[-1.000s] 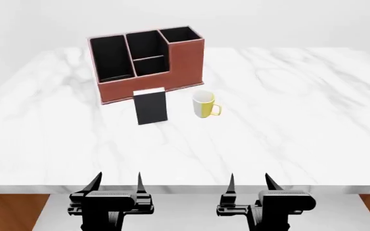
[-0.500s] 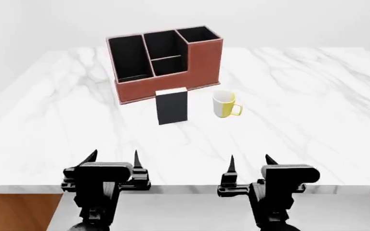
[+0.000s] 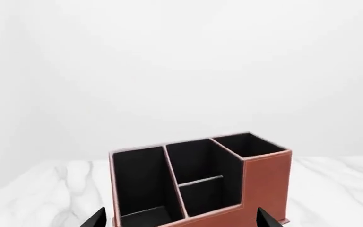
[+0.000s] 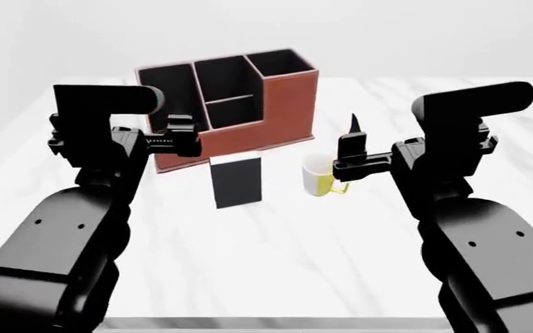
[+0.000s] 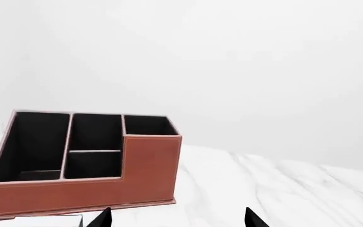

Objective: Pick up the book and place it in the right compartment of the caddy.

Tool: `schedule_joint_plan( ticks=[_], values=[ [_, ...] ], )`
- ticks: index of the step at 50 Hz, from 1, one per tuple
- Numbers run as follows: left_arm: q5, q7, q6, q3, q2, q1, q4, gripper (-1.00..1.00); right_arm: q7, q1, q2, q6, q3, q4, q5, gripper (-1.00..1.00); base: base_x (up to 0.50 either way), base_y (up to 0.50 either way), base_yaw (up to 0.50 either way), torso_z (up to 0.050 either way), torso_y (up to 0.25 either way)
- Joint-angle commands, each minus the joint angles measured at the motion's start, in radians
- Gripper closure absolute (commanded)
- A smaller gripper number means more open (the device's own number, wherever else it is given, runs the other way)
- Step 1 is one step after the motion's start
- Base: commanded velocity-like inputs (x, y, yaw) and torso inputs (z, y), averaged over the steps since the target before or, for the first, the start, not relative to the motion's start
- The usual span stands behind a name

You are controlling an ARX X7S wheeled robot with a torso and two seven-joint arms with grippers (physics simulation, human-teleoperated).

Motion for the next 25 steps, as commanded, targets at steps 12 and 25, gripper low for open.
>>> schedule_joint_plan(
  ticks=[12,25],
  values=[
    [-0.025,-0.011,-0.030,0.000,-0.009,-0.052,-0.027,-1.00,-0.004,0.041,0.018,0.051,-0.003,-0.008,0.020,-1.00,0.44,-0.05,0.00,0.000,0.000],
    [-0.032,-0.018,-0.019,0.004,-0.017,-0.052,-0.040,-1.00,-0.005,0.051,0.017,0.061,0.000,-0.001,0.032,-1.00,0.50,0.00,0.00,0.000,0.002]
  ],
)
